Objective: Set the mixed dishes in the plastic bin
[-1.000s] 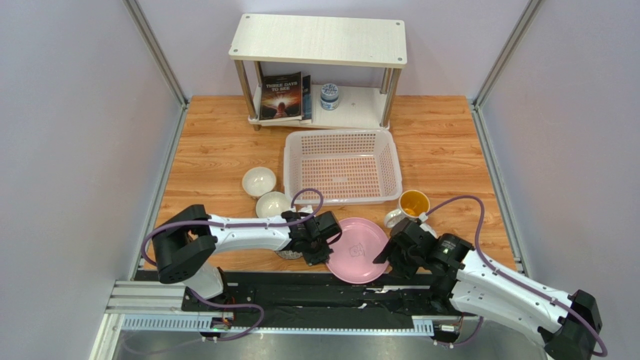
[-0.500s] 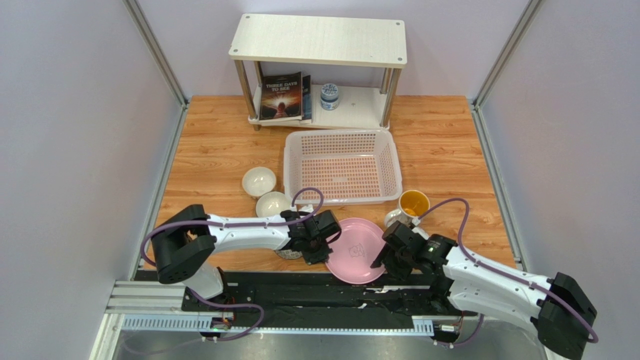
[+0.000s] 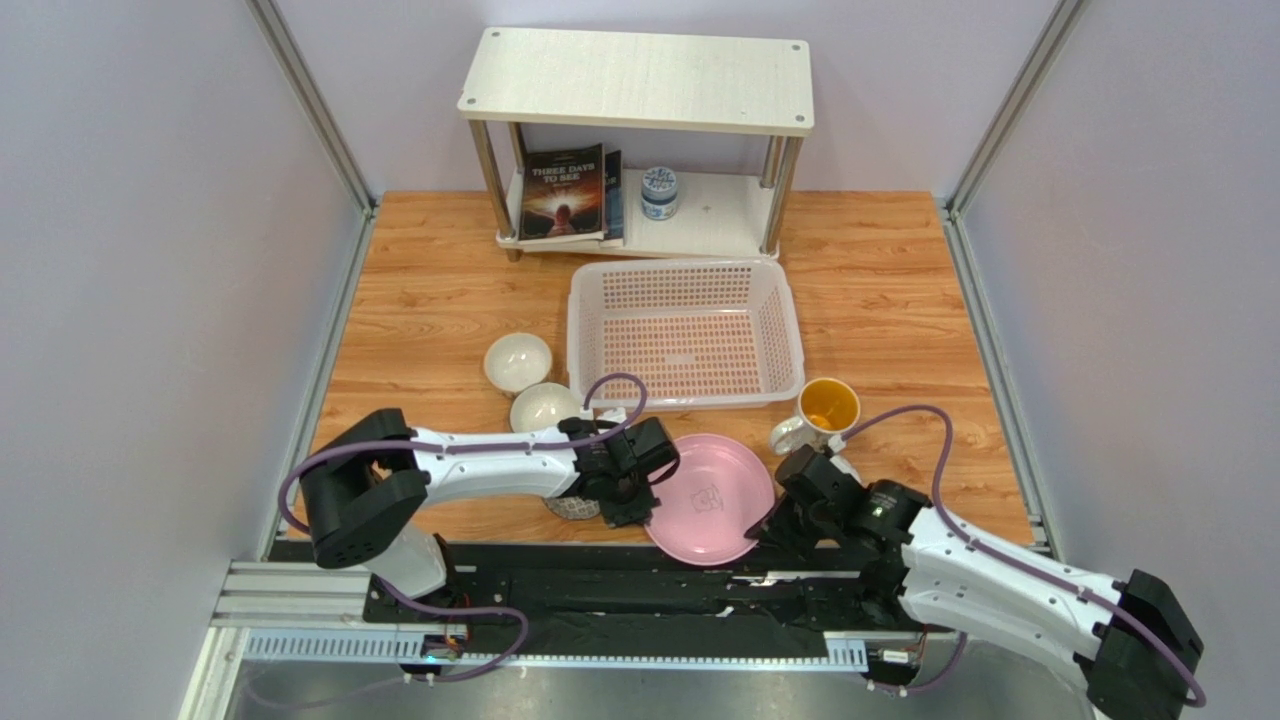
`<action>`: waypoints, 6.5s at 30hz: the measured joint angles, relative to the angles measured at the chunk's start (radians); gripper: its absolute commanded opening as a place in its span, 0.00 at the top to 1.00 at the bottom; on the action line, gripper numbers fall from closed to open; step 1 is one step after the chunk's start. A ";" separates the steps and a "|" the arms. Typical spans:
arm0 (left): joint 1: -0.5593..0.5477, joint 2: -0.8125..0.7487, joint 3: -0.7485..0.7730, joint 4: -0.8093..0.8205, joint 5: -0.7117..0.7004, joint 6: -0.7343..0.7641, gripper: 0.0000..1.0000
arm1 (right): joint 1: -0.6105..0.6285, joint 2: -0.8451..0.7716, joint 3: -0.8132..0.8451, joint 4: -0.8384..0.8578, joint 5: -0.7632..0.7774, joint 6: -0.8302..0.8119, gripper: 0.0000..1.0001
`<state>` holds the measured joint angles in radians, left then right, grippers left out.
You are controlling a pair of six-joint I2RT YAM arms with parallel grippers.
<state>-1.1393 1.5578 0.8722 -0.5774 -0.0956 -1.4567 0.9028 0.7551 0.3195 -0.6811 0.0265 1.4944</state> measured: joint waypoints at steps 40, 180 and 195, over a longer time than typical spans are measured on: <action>0.079 -0.708 0.217 -0.630 -0.369 0.252 0.37 | -0.173 0.386 0.927 -0.241 0.034 -0.392 1.00; 0.709 -0.600 0.086 -0.470 0.112 0.781 1.00 | 0.084 0.792 1.133 -0.067 -0.201 -0.547 0.32; 0.686 -0.595 0.098 -0.471 0.121 0.771 1.00 | 0.114 0.953 1.201 -0.131 -0.183 -0.555 0.66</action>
<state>-0.4534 0.9630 0.9703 -1.0485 0.0254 -0.6853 1.0172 1.7077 1.5204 -0.8124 -0.1562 0.9398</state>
